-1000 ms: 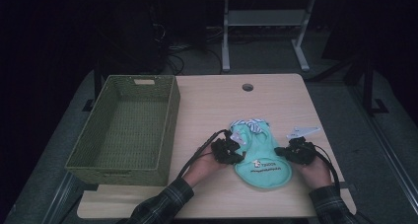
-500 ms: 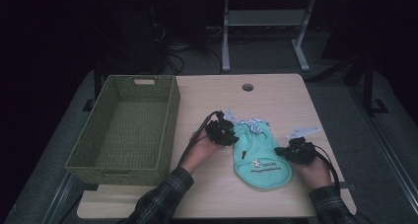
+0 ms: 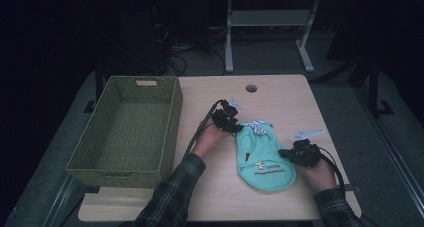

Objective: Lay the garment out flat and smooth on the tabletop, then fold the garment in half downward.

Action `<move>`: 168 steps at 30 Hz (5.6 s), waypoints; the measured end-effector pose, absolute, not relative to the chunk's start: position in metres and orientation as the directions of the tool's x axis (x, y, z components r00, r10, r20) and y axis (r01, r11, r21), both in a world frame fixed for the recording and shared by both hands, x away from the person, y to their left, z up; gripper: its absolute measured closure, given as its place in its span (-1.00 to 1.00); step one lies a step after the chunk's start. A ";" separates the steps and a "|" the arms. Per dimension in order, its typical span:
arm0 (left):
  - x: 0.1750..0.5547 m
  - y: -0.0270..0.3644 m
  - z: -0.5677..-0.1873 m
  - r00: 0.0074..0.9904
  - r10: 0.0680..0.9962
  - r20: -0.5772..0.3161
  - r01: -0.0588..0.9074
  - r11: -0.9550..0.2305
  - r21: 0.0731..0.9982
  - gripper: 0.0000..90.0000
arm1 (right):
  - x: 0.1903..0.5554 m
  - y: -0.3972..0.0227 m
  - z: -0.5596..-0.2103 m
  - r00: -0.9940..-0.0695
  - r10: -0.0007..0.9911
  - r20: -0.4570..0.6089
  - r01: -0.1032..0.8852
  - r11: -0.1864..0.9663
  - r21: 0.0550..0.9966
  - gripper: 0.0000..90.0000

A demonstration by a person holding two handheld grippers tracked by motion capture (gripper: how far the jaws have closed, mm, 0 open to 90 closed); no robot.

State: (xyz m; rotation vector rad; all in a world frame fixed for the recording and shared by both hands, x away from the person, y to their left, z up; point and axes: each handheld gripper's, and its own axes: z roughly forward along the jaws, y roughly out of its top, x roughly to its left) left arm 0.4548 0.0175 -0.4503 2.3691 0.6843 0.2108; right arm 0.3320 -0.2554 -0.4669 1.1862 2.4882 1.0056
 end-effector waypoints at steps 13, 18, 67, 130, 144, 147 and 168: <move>0.440 0.027 -0.450 0.854 0.519 -0.046 0.438 -0.666 0.604 0.82 | 0.334 -0.259 -0.467 -0.642 0.761 0.089 0.612 0.439 0.658 1.00; 0.425 0.033 -0.451 0.859 0.509 -0.048 0.434 -0.676 0.595 0.82 | 0.336 -0.263 -0.466 -0.634 0.769 0.084 0.615 0.436 0.656 1.00; 0.401 0.043 -0.406 0.878 0.475 -0.055 0.351 -0.562 0.749 0.81 | 0.345 -0.203 -0.466 -0.725 0.675 0.135 0.566 0.474 0.674 1.00; 0.370 0.018 -0.387 0.933 0.356 -0.042 0.254 -0.573 0.779 0.81 | 0.322 -0.237 -0.454 -0.695 0.713 0.093 0.559 0.455 0.693 1.00; 0.361 0.001 -0.412 0.955 0.291 -0.051 0.237 -0.655 0.718 0.79 | 0.315 -0.272 -0.451 -0.635 0.767 0.095 0.579 0.391 0.715 1.00; 0.360 -0.001 -0.414 0.958 0.280 -0.058 0.235 -0.655 0.718 0.74 | 0.316 -0.274 -0.450 -0.629 0.771 0.099 0.585 0.385 0.714 1.00; 0.396 0.006 -0.374 0.952 0.280 -0.123 0.262 -0.540 0.800 0.47 | 0.313 -0.293 -0.454 -0.602 0.792 0.104 0.605 0.368 0.706 1.00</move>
